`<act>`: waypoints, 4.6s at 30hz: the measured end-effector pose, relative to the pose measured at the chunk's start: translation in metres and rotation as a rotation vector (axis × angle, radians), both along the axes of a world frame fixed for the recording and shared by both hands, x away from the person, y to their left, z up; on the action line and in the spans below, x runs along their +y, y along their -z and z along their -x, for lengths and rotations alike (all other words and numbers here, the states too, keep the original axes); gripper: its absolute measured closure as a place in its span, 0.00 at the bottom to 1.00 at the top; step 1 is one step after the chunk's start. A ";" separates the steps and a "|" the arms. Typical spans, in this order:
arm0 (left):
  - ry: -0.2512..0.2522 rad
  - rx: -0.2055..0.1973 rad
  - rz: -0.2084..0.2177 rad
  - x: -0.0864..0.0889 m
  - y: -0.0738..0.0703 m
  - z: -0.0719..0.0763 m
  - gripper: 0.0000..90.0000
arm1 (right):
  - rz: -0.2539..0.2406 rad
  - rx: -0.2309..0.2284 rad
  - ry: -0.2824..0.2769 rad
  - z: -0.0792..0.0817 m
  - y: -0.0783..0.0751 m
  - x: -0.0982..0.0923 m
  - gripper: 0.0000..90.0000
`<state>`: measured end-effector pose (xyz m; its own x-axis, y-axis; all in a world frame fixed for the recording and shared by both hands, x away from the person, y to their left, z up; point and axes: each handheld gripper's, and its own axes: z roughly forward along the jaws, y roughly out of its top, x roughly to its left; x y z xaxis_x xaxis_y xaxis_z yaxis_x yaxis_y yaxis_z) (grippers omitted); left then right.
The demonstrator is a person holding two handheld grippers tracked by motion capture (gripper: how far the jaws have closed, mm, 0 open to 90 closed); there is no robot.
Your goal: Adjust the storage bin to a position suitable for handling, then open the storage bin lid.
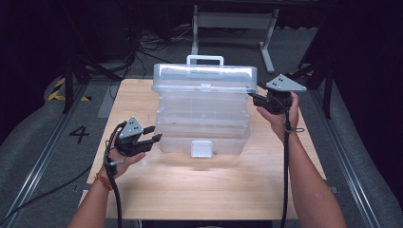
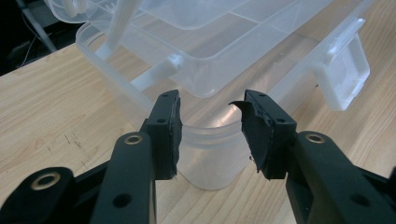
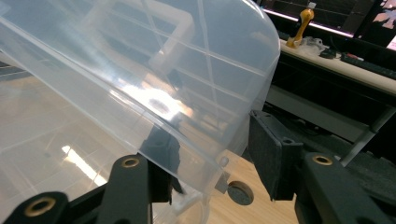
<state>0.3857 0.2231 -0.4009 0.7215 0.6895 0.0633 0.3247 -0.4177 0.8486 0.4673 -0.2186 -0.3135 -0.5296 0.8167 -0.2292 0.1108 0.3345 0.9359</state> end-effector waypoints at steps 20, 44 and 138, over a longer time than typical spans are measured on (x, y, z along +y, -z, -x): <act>-0.019 0.012 -0.077 0.020 0.002 0.014 0.57 | -0.033 -0.013 0.045 -0.020 -0.001 -0.002 0.78; -0.053 0.268 -0.152 0.065 0.075 0.033 0.34 | -0.067 -0.028 0.075 -0.038 -0.005 0.000 0.81; -0.065 0.238 -0.134 0.065 0.080 0.034 0.20 | -0.065 0.080 0.056 -0.118 -0.026 -0.004 0.93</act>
<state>0.3521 0.2885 -0.4809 0.6817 0.7316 -0.0089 0.5380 -0.4930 0.6837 0.5856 -0.2229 -0.2877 -0.4972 0.8573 -0.1331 0.2032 0.2642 0.9428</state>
